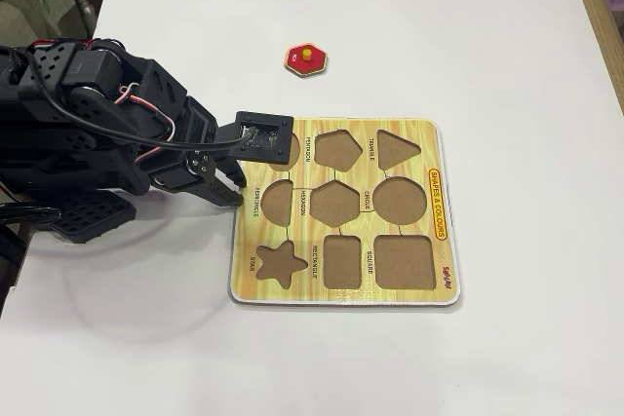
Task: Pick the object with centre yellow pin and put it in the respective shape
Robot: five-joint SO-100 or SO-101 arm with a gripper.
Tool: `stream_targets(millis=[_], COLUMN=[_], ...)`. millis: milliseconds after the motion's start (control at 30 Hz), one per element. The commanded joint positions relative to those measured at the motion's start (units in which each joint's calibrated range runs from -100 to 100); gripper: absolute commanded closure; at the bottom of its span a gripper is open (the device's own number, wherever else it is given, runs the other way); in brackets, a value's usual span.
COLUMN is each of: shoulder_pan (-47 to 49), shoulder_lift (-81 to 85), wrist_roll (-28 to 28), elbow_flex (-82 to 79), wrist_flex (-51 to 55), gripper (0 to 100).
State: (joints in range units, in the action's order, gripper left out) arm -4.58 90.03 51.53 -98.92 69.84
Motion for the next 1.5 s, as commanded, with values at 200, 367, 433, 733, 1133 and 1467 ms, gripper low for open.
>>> stream_targets(millis=[200,367,433,733,1133,1467], shoulder_pan=[-0.4,-0.4,-0.4,-0.4,-0.4,-0.5], shoulder_lift=[-0.7,-0.7,-0.7,-0.7,-0.7,-1.5], wrist_roll=[0.0,0.0,0.0,0.0,0.0,0.5], elbow_flex=[-0.5,-0.5,-0.5,-0.5,-0.5,-0.5], wrist_flex=[1.1,1.1,1.1,1.1,1.1,0.7], gripper=[92,92,92,92,91,92])
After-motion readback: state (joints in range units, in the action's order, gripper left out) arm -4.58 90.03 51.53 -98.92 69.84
